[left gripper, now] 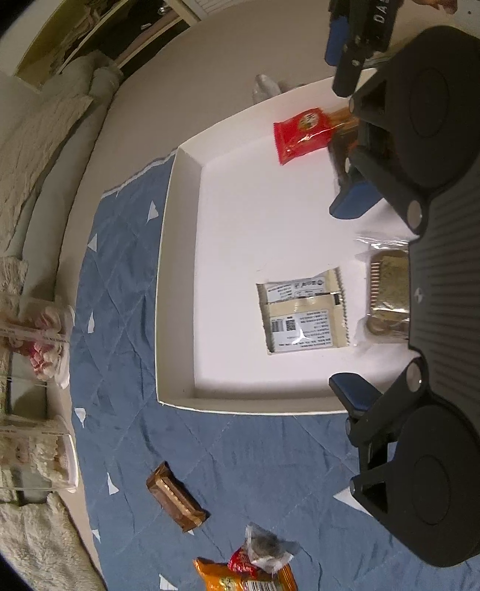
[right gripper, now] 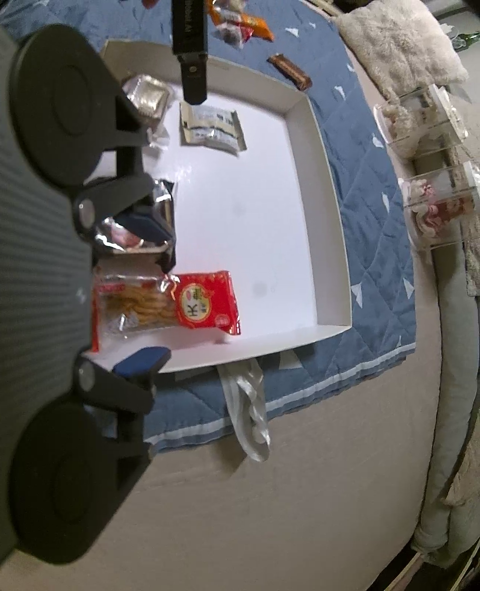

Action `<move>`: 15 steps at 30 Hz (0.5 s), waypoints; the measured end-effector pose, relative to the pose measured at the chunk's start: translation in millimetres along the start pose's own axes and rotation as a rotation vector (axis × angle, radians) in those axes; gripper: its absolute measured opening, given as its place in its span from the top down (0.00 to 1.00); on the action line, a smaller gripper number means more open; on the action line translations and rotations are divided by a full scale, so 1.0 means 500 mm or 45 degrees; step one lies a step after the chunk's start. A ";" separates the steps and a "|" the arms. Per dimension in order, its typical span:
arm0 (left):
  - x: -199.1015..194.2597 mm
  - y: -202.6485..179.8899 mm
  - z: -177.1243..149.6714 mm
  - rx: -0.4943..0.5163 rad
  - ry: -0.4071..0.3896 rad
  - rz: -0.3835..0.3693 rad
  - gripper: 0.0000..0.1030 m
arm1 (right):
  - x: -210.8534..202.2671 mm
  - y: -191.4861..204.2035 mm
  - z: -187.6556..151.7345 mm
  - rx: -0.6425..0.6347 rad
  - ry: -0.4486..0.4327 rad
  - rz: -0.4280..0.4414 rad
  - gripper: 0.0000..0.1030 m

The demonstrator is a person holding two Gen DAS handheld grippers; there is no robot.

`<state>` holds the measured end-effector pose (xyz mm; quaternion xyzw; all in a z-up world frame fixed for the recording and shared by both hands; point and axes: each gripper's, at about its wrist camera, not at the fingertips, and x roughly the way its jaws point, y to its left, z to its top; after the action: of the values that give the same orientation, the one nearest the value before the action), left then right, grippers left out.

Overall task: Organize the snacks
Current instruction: 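Open left tool over the box while right tool releases red bread packet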

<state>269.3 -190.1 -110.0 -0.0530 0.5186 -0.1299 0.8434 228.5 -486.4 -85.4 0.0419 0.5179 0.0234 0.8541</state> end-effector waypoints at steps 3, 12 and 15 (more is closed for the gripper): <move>-0.018 -0.002 -0.008 0.015 -0.003 0.004 0.11 | -0.021 0.003 -0.007 0.026 -0.025 0.008 0.27; -0.093 0.006 -0.032 0.057 -0.036 0.027 0.04 | -0.085 0.033 -0.032 0.040 -0.081 0.028 0.23; -0.119 0.009 -0.038 0.060 -0.046 0.018 0.02 | -0.105 0.041 -0.043 0.050 -0.099 0.026 0.21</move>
<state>227.7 -168.6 -68.2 -0.0318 0.5006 -0.1350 0.8545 185.2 -469.4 -46.9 0.0650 0.4843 0.0202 0.8723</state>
